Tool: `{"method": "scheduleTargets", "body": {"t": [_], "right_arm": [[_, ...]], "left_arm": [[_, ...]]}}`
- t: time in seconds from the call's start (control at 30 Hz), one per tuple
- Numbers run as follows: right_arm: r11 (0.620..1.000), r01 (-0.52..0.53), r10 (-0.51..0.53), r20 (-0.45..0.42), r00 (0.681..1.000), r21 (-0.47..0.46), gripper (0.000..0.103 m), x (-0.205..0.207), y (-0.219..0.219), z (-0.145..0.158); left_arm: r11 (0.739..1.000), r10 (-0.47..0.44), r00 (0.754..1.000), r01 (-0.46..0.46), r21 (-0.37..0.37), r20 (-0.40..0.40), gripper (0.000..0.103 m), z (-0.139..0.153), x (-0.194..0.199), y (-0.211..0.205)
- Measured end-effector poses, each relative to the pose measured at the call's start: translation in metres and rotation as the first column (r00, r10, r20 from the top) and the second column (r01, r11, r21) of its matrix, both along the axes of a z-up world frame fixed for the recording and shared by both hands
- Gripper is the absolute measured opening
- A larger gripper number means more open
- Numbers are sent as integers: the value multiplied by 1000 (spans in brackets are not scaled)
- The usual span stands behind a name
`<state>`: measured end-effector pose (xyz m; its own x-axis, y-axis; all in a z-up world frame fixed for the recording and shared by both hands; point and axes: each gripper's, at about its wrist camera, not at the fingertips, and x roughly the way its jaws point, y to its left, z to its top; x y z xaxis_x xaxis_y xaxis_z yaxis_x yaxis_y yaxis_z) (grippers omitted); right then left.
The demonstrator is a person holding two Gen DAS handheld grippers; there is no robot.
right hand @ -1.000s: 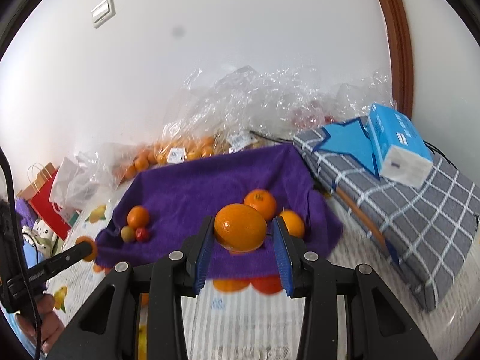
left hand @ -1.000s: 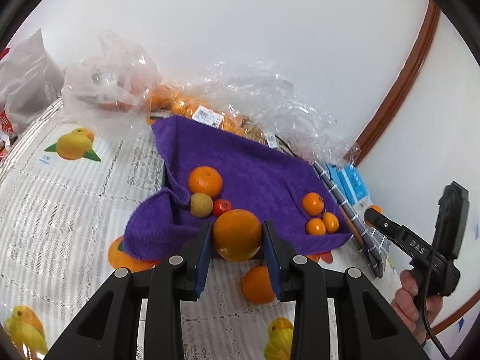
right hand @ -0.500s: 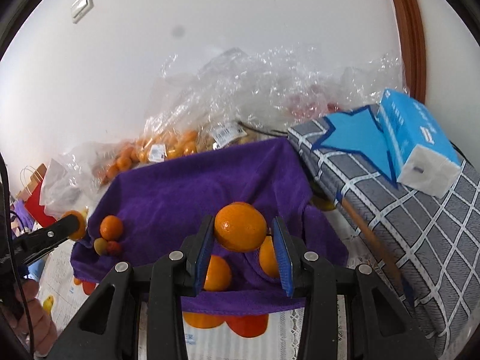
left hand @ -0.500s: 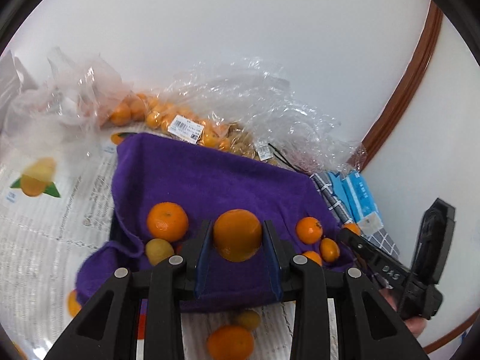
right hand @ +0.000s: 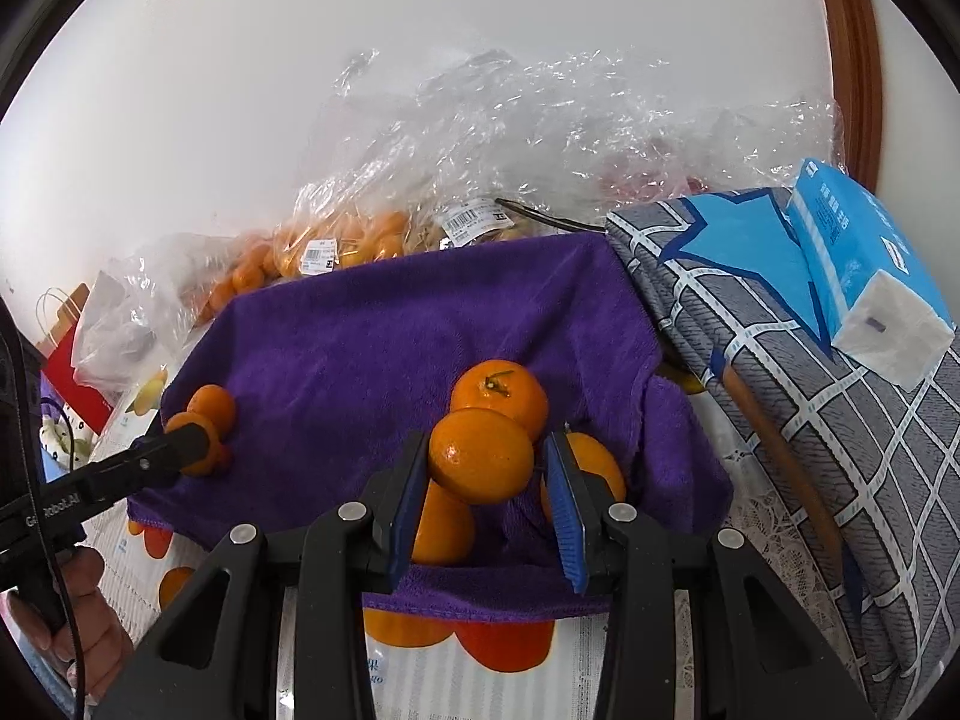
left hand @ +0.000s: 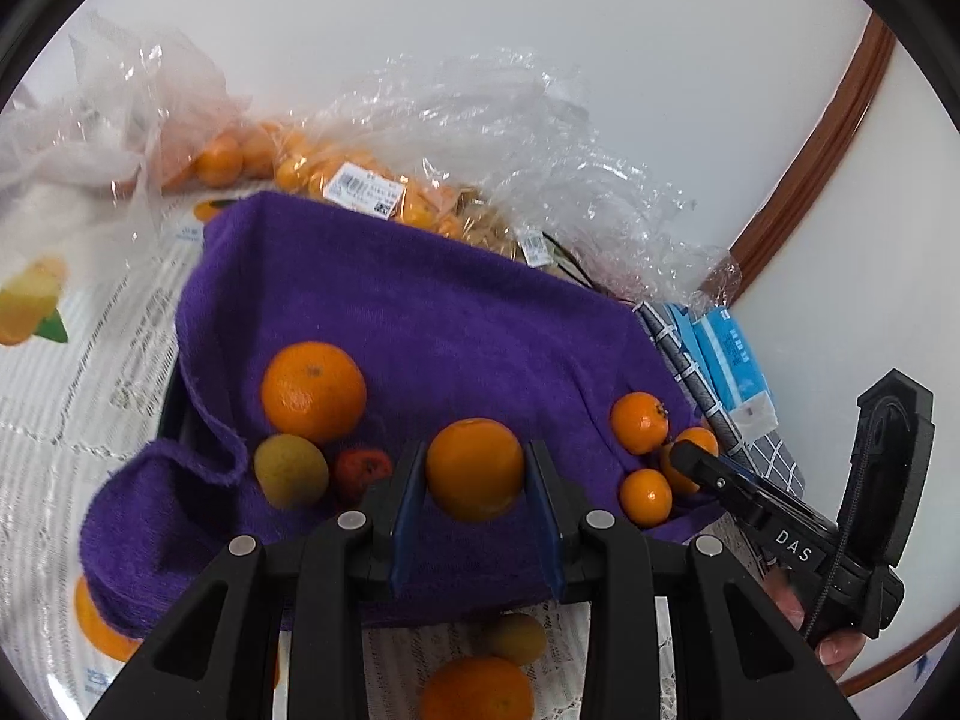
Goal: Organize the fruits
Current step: 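Carry both oranges over the towel and lower them onto it with both tools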
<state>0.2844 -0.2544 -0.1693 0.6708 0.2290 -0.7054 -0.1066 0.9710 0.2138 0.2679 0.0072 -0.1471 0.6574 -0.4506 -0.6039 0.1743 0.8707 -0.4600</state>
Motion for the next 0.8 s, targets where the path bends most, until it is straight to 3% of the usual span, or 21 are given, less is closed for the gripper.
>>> {"method": "scheduleTargets", "body": {"t": [0.47, 0.8], "right_arm": [[998, -16, 17, 6, 1000, -53, 39, -2, 6, -2], [1000, 13, -12, 44, 999, -15, 44, -9, -4, 6]], "left_arm": [[996, -8, 1000, 5, 94, 23, 31, 0, -3, -14], [984, -18, 999, 11, 180, 36, 31, -1, -5, -25]]}}
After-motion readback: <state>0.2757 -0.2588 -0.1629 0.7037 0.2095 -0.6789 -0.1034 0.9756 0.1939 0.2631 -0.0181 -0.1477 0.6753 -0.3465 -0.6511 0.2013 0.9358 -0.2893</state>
